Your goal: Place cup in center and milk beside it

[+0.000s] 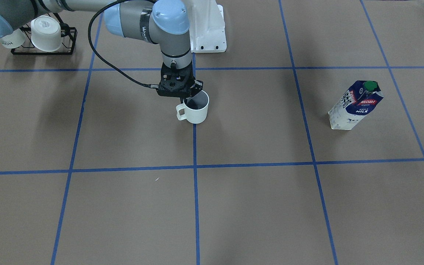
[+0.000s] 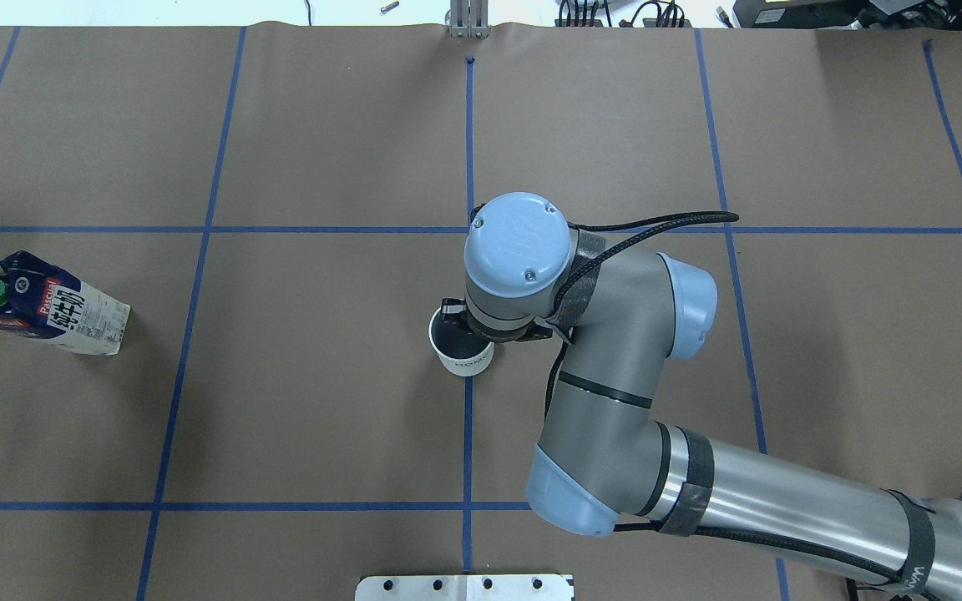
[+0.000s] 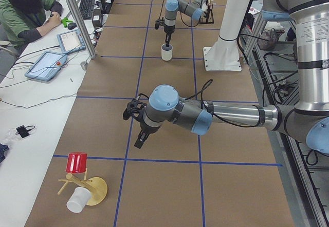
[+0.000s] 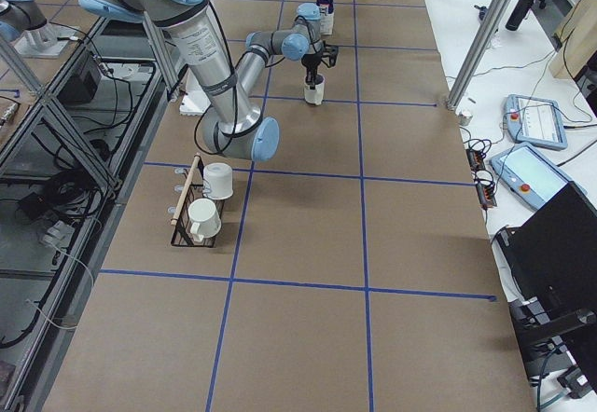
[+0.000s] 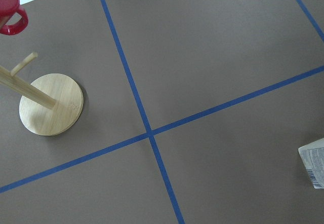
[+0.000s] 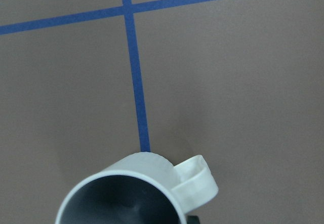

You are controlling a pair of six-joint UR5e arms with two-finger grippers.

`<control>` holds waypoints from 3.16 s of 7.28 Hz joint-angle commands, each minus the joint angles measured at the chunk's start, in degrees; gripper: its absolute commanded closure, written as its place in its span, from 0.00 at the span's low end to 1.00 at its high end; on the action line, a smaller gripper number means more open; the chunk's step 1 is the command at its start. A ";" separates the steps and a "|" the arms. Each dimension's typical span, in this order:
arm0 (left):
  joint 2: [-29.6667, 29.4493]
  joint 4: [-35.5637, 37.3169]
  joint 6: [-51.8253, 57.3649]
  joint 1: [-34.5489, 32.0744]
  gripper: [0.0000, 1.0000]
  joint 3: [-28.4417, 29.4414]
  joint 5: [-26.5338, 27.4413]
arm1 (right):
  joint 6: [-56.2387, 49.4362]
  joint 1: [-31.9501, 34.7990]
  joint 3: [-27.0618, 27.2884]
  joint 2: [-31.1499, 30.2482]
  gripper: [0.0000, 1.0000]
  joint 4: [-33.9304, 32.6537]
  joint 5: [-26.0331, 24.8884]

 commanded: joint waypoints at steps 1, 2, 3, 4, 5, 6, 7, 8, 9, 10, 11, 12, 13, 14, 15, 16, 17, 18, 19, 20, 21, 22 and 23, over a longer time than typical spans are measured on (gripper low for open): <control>0.00 0.00 0.00 0.00 0.01 0.04 -0.09 | 0.07 -0.10 0.13 0.55 0.12 0.09 -1.95; 0.00 0.00 0.00 0.00 0.01 0.04 -0.09 | -0.28 0.60 1.35 1.51 0.00 -0.08 -2.66; 0.00 0.00 0.17 0.00 0.01 0.04 -0.17 | -0.98 3.39 1.80 2.57 0.00 -0.25 -1.63; 0.09 -0.09 0.17 0.00 0.01 -0.05 -0.26 | -3.77 7.42 1.80 2.75 0.00 -0.26 1.43; 0.00 -0.18 0.09 0.00 0.01 -1.18 -0.35 | -10.85 12.77 1.63 1.71 0.00 -0.26 5.29; 0.09 -2.01 0.00 0.00 0.01 -2.15 -0.61 | -18.92 18.48 1.63 -0.65 0.00 -0.17 9.33; -0.78 -2.29 -0.18 0.61 0.01 -2.68 -1.83 | -28.05 24.45 1.54 -3.72 0.00 -0.08 13.37; -1.75 -1.94 -0.96 1.66 0.01 -4.16 -2.11 | -36.76 29.82 1.54 -7.75 0.00 0.01 16.54; -1.67 -2.02 -10.37 3.50 0.01 -6.35 -4.11 | -46.59 34.83 1.54 -12.40 0.00 0.44 18.32; -1.67 -2.03 -20.03 7.26 0.00 -10.73 -3.87 | -57.65 39.23 1.45 -17.15 0.00 0.53 19.03; -1.58 -2.03 -24.56 10.77 0.00 -12.34 -2.30 | -65.16 43.19 1.45 -21.90 0.00 0.62 21.47; -1.67 -1.85 -29.05 15.16 0.00 -14.09 1.28 | -73.24 48.19 1.37 -26.73 0.00 0.71 24.46; -1.76 -1.85 -34.40 19.38 0.00 -15.59 3.75 | -80.54 53.20 1.37 -32.09 0.00 0.71 26.75; -1.93 -0.81 -36.89 21.60 0.01 -16.04 3.95 | -82.35 56.64 1.71 -37.01 0.00 0.88 26.51; -1.76 0.51 -37.61 23.71 0.01 -16.39 5.43 | -85.59 58.59 1.63 -42.19 0.00 0.89 25.46; -1.32 0.52 -39.18 26.78 0.01 -16.40 8.93 | -89.63 60.00 1.28 -45.55 0.00 0.89 22.67; -0.19 0.52 -40.68 30.11 0.01 -16.22 13.14 | -89.93 60.19 1.45 -46.54 0.00 0.89 22.38; -0.09 0.52 -41.56 31.36 0.01 -15.61 14.14 | -89.93 60.19 1.28 -46.55 0.00 0.89 22.38; -0.52 0.35 -43.57 32.59 0.01 -15.34 14.24 | -89.93 60.11 1.19 -46.55 0.00 0.89 22.38; -1.49 0.17 -47.34 35.74 0.01 -15.17 14.67 | -89.93 60.11 1.19 -46.55 0.00 0.89 22.38; -2.63 0.17 -49.64 38.47 0.01 -14.73 17.46 | -89.84 60.11 1.10 -46.47 0.00 0.89 22.29; -3.51 0.00 -49.75 40.15 0.03 -13.33 19.14 | -89.84 60.11 1.10 -46.47 0.00 0.89 22.29; -3.95 -0.09 -49.57 40.17 0.20 -11.93 20.29 | -89.84 60.11 1.10 -46.47 0.00 0.89 22.29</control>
